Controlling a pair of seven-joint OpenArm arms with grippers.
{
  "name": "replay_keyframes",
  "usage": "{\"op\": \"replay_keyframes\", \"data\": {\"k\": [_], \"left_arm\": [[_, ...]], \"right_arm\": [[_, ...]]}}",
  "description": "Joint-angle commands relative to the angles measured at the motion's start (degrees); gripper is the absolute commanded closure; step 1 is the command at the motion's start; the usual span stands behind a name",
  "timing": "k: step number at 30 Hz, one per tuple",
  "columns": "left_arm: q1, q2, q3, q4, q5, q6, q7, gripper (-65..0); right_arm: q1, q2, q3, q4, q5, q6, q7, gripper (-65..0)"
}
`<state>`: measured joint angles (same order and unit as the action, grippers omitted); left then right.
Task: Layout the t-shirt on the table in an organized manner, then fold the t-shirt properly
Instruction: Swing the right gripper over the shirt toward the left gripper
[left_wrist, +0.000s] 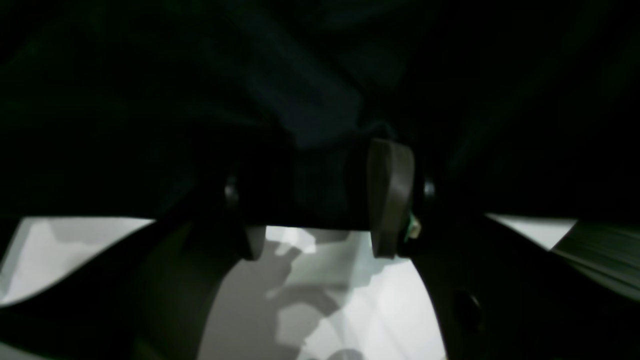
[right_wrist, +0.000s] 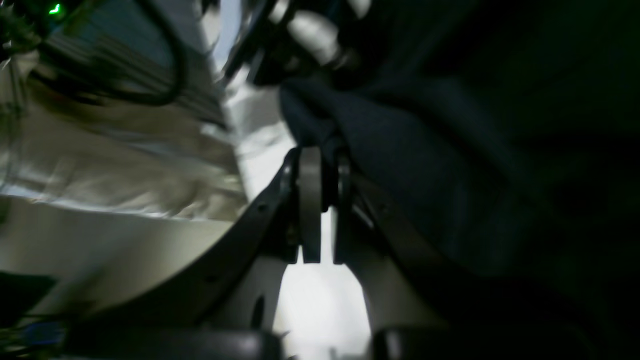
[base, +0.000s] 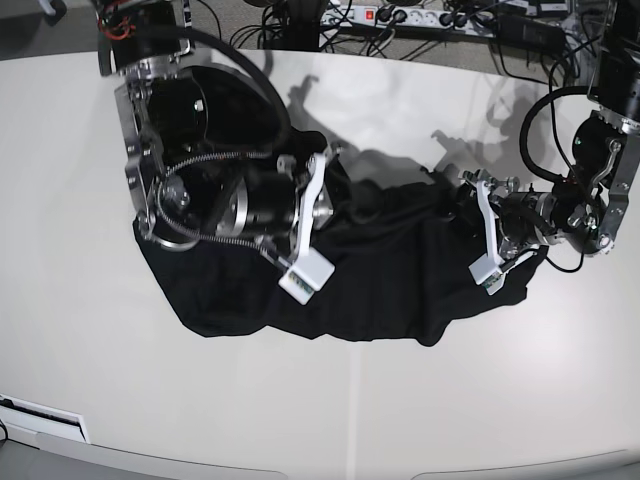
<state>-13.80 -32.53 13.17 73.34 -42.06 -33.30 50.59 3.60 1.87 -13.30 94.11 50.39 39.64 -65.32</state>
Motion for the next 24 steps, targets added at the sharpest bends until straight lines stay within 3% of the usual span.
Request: {"op": "replay_keyframes", "data": {"k": [1, 3, 7, 10, 13, 18, 24], "left_arm": [[-1.1, -0.8, -0.4, 0.8, -1.1, -0.2, -0.7, -31.0], [-1.1, -0.8, -0.4, 0.8, -1.6, -0.2, -0.6, -31.0], [-1.1, -0.8, -0.4, 0.8, -6.2, -0.4, 0.9, -31.0], [-1.1, -0.8, -0.4, 0.8, -10.2, -3.2, 3.4, -31.0], [-1.1, -0.8, -0.4, 0.8, -14.9, -6.3, 5.4, -31.0], [-0.9, -0.2, -0.4, 0.8, -25.6, -6.7, 7.9, -31.0], [-0.9, 5.7, -0.4, 0.8, -33.6, -6.7, 14.9, -31.0]], "right_arm": [[1.8, -0.3, 0.2, 1.1, -0.9, 0.4, 1.2, 0.0], [3.6, -0.3, 0.2, 1.0, -5.1, 0.4, 2.0, 0.0], [5.7, -0.3, 0.2, 1.0, -14.9, -6.8, 9.7, 0.0], [5.8, -0.3, 0.2, 1.0, -23.7, -13.6, 16.3, 0.0], [5.8, -0.3, 0.2, 1.0, -28.5, -17.9, 17.0, 0.0], [5.8, -0.3, 0.2, 0.9, -29.6, -19.1, 17.0, 0.0], [5.8, -0.3, 0.2, 0.9, -29.9, -19.1, 17.2, 0.0]]}}
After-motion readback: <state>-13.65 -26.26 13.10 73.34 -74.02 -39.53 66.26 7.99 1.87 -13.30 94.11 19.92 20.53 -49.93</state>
